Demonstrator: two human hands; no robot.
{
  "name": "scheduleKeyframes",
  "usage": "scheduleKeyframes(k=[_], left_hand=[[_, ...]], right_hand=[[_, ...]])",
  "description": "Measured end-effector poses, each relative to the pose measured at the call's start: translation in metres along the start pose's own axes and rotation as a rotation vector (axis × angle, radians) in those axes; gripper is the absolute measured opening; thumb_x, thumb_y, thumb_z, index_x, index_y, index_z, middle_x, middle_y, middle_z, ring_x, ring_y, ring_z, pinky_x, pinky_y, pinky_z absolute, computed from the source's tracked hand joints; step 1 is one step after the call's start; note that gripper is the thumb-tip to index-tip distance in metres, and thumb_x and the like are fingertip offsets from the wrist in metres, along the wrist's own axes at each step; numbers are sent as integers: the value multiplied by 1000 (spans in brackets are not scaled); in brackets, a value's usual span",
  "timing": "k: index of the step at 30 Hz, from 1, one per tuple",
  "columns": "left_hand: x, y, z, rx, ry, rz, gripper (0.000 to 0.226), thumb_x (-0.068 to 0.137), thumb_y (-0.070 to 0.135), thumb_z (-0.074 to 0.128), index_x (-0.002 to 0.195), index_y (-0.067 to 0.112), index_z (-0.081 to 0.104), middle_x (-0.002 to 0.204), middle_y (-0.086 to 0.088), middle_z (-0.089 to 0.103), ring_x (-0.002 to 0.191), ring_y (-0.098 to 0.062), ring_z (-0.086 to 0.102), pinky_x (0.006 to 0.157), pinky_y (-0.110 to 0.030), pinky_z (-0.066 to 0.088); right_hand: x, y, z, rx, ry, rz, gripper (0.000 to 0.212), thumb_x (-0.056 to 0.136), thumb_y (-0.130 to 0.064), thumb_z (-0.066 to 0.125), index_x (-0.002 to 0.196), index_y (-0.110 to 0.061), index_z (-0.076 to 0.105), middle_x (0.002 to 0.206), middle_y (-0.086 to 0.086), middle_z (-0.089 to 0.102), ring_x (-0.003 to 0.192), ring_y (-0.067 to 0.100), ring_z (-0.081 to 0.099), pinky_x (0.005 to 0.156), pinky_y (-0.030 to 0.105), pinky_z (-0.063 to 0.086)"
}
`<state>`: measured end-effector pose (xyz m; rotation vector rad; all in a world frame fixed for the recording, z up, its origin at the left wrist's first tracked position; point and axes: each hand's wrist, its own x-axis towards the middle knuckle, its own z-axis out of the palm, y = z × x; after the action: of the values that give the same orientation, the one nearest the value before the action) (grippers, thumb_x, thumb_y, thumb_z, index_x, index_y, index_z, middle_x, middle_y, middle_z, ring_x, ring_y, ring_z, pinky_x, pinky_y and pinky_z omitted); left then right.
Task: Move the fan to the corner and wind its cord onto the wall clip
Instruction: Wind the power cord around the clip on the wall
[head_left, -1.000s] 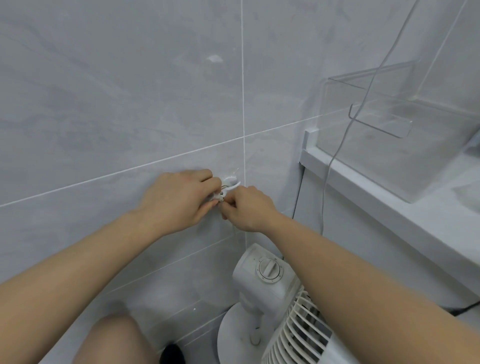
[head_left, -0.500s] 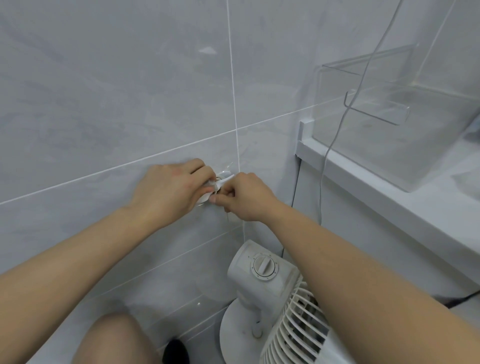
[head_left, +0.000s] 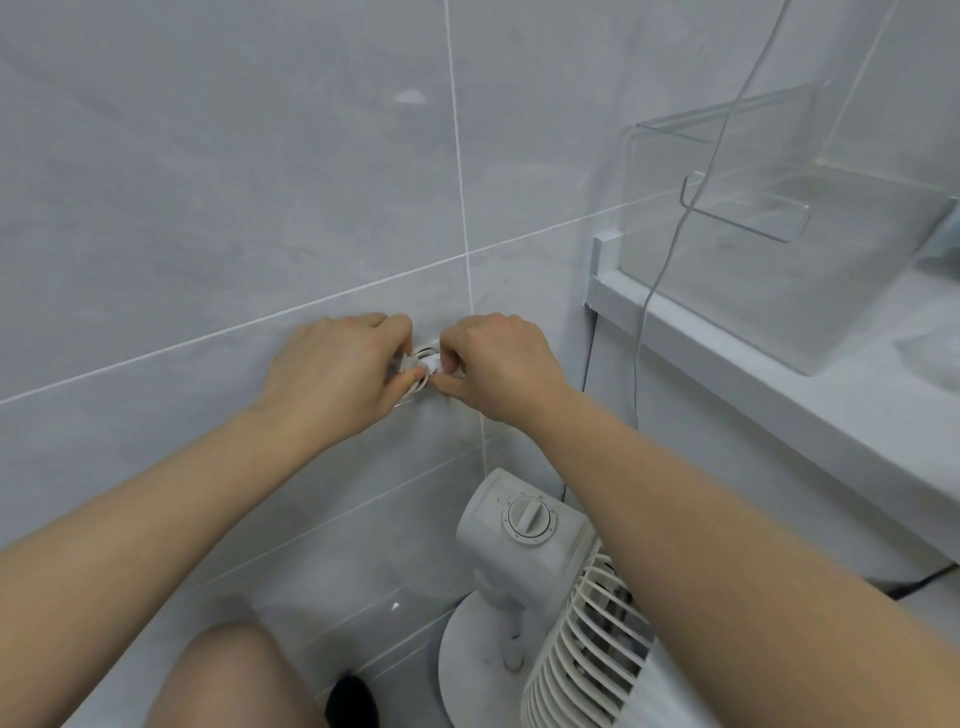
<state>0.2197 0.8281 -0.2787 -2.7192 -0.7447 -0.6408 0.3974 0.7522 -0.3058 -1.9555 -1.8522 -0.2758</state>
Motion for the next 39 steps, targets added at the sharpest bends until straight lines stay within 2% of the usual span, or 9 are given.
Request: scheduleKeyframes(k=[4,9,11,15,19,24,32,36,39], left_hand=[[-1,1,0,-24,10,-17,29,87,52,60,89,23,55,81,5,66,73,-31,64,58,-33,43],[-3,-2,0,-47,17,-30,28,87,50,62,85,23,55,75,5,65,70,-32,62,56,-32,40],[-2,-1,0,-56,5,-43,28,86,50,62,84,24,55,74,5,64,70,-32,62,56,-32,39],[0,1,-2,-37,-15,-72,26,85,50,62,81,26,51,71,8,59,70,-31,61,56,-33,41],[2,6,-4,1,-44,-107,28,85,51,61,80,27,48,67,10,48,72,-30,60,55,-31,33],[4,12,-6,74,-59,-141,31,85,55,59,82,25,50,72,4,61,73,-33,61,56,-32,32],[12,-2,-7,87,-57,246,32,91,46,54,84,15,55,75,-4,66,58,-37,62,49,-33,36],[30,9,-11,174,-142,209,32,96,49,51,97,17,54,95,-4,68,81,-37,65,60,-35,31],[27,7,-9,188,-140,149,35,95,51,50,96,16,50,92,-8,68,82,-38,65,60,-36,35]], right_hand=[[1,0,0,-74,60,-139,33,92,-46,61,88,-14,67,91,4,67,74,35,62,60,36,40],[-1,-3,-4,-156,102,-193,29,75,-32,79,66,-10,62,64,7,60,40,30,41,50,27,16],[-2,-3,-2,-139,112,-188,28,77,-32,77,68,-9,62,65,7,61,42,30,39,50,28,18],[-4,-6,2,-109,128,-145,29,85,-38,66,82,-9,63,79,9,65,56,37,55,54,33,22],[-5,-8,4,-40,100,-97,31,93,-43,56,93,-13,58,93,7,62,63,30,43,60,36,27],[-8,-9,7,22,68,-40,29,96,-43,52,96,-14,55,96,6,59,68,30,46,61,37,35],[-11,-1,6,96,-12,-73,16,95,-33,55,95,-18,52,105,4,61,77,36,59,62,41,43],[-11,1,3,37,-3,-102,21,98,-35,55,107,-16,57,113,5,63,81,38,61,61,38,33],[-11,1,3,70,-2,-90,15,97,-34,58,97,-20,55,105,4,62,79,35,60,62,37,34]])
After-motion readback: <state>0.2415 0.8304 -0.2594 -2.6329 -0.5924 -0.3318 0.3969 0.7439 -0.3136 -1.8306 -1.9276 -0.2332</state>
